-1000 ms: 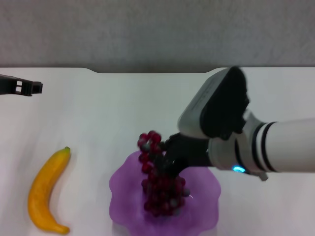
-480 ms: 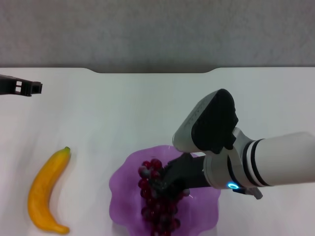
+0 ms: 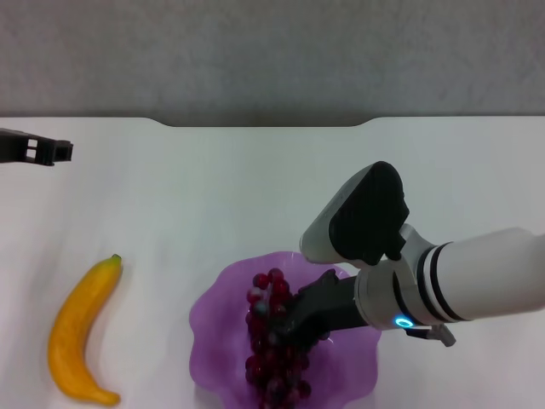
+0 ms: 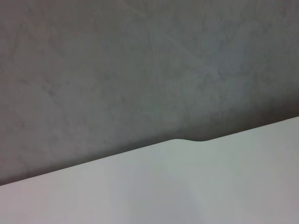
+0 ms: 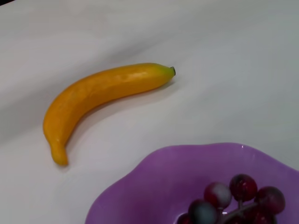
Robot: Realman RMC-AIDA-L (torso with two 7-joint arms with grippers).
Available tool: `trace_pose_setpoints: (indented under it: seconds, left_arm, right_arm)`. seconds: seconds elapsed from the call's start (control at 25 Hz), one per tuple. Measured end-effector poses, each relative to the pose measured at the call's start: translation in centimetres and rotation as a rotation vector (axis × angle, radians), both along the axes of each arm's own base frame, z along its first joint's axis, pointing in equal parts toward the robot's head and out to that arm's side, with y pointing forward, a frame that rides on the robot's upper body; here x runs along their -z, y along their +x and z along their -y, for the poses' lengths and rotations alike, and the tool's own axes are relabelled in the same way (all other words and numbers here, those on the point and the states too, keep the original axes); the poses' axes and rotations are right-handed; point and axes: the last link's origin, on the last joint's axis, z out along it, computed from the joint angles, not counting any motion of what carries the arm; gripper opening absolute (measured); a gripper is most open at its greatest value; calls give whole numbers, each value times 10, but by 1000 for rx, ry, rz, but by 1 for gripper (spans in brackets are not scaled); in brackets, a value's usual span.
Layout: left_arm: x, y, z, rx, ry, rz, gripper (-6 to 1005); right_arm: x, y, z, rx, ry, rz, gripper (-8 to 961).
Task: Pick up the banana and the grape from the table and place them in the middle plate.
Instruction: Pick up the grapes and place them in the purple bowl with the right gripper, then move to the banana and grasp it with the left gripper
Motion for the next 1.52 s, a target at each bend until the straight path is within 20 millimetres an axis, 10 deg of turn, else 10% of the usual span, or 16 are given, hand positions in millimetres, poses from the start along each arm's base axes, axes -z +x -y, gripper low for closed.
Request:
trace_pose_setpoints:
  seconds: [0.92,1.52]
  left_arm:
    - [-6,3,9,27,28,1,636]
    - [8,20,15,206,83,-7,634]
  right_arm:
    - [-15,-27,-8,-51,53,-68,628]
    - [-89,-35,-35,-174,452,-247,676]
